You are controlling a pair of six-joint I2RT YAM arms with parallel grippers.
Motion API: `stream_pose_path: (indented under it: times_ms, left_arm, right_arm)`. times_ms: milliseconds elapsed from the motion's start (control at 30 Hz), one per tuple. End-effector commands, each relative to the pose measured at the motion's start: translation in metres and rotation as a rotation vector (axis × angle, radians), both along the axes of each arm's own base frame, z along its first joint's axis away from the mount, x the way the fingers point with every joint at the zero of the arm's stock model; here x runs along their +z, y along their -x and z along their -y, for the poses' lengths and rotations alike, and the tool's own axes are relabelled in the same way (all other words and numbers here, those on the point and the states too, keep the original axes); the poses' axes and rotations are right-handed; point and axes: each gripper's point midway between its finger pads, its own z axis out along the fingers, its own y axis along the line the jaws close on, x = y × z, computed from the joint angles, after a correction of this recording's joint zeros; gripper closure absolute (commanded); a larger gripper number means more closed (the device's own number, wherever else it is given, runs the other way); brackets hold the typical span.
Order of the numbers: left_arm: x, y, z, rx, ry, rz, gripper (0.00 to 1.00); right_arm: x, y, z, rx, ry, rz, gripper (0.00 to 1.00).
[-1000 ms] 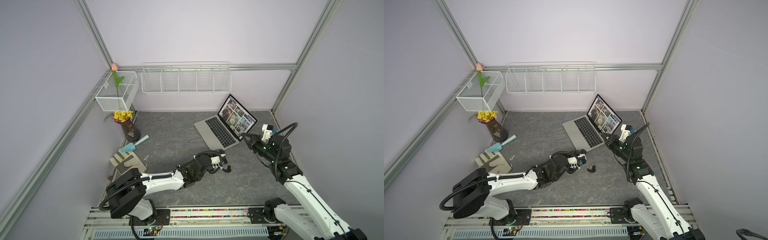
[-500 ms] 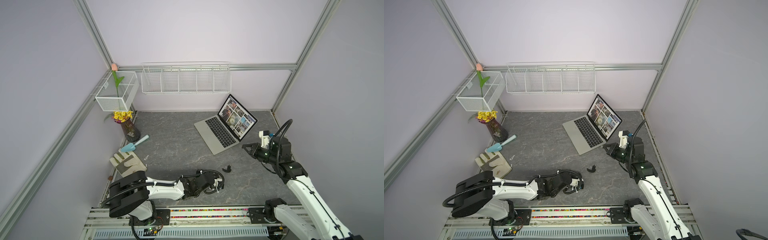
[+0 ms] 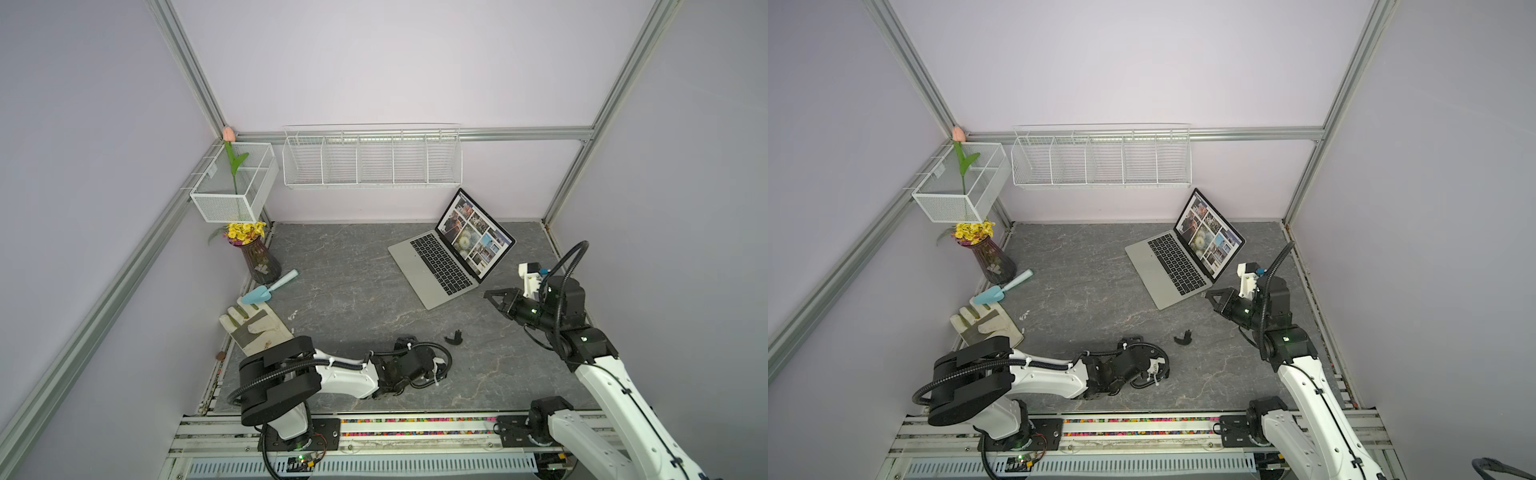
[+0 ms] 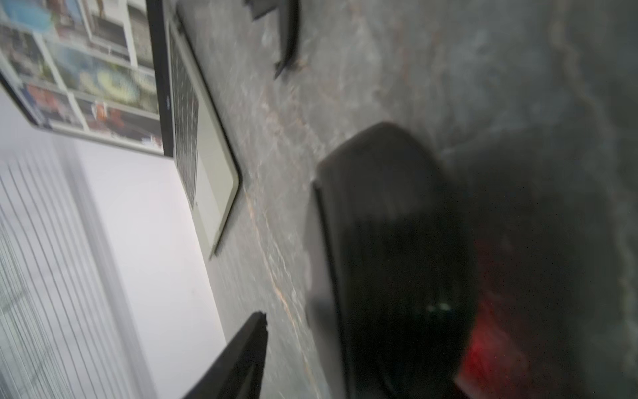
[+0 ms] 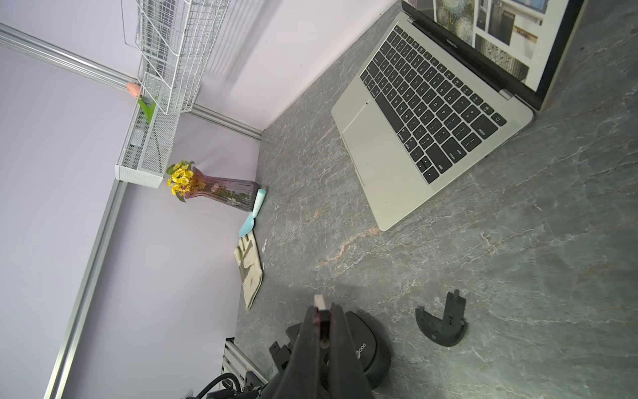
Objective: Insert the wireless mouse receiver into the laptop
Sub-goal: Place the mouse at the center of the board, then move the laptop to the center of the board.
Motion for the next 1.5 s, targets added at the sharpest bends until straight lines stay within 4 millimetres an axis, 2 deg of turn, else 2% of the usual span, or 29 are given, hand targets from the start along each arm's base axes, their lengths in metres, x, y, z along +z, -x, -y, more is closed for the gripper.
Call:
stream_pose_path:
  times_ms: [0,67,333,400,433,467,533,633,733,800,900,967,1067,1167,1233,1367,1467]
  left_arm:
    - [0.004,0.0,-0.012,0.006,-0.031,0.016,0.25]
    - [0.01,0.0,-0.017,0.031,-0.028,0.012,0.0]
    - [0.033,0.013,-0.062,0.11,-0.065,-0.029,0.01]
    - [0.059,-0.003,-0.067,0.233,0.064,0.028,0.01]
    - [0.069,-0.009,-0.066,0.276,0.126,-0.007,0.01]
    - [0.08,-0.019,-0.062,0.339,0.216,-0.098,0.01]
    - [0.107,-0.055,-0.053,0.51,0.459,-0.246,0.01]
    - [0.138,-0.127,-0.037,0.762,0.763,-0.343,0.01]
    - [0.147,-0.193,-0.018,0.93,0.939,-0.444,0.01]
    - [0.136,-0.235,-0.001,0.952,1.043,-0.582,0.01]
    - [0.119,-0.297,-0.001,1.037,1.114,-0.596,0.01]
    - [0.105,-0.327,-0.007,1.103,1.141,-0.62,0.0]
    - [0.092,-0.36,-0.013,1.146,1.246,-0.739,0.0]
    - [0.075,-0.378,-0.007,1.079,1.336,-0.898,0.0]
    - [0.062,-0.387,-0.005,1.082,1.367,-0.939,0.0]
    - [0.035,-0.393,0.011,1.06,1.354,-1.048,0.02]
    - [0.024,-0.397,0.021,1.034,1.349,-1.097,0.03]
  right_arm:
    - [0.0,0.001,0.002,0.001,0.011,0.018,0.94]
    - [0.0,0.001,0.002,0.001,0.015,0.019,0.94]
    - [-0.006,-0.007,0.009,-0.039,0.035,0.016,0.94]
    - [-0.007,-0.011,0.01,-0.057,0.029,0.027,0.94]
    - [-0.007,-0.012,0.01,-0.065,0.021,0.036,0.94]
    - [-0.007,-0.015,0.01,-0.071,0.008,0.046,0.94]
    - [-0.008,-0.02,0.01,-0.086,-0.021,0.069,0.94]
    - [-0.014,-0.028,0.013,-0.135,-0.069,0.09,0.94]
    - [-0.028,-0.034,0.015,-0.171,-0.099,0.081,0.94]
    - [-0.037,-0.036,0.016,-0.189,-0.106,0.066,0.93]
    - [-0.045,-0.036,0.019,-0.206,-0.092,0.055,0.93]
    - [-0.045,-0.034,0.021,-0.209,-0.068,0.053,0.93]
    - [-0.043,-0.03,0.027,-0.229,-0.027,0.064,0.94]
    - [-0.042,-0.026,0.035,-0.254,0.017,0.072,0.94]
    - [-0.041,-0.024,0.037,-0.259,0.036,0.074,0.93]
    - [-0.04,-0.023,0.037,-0.25,0.06,0.069,0.94]
    - [-0.045,-0.021,0.038,-0.248,0.07,0.054,0.94]
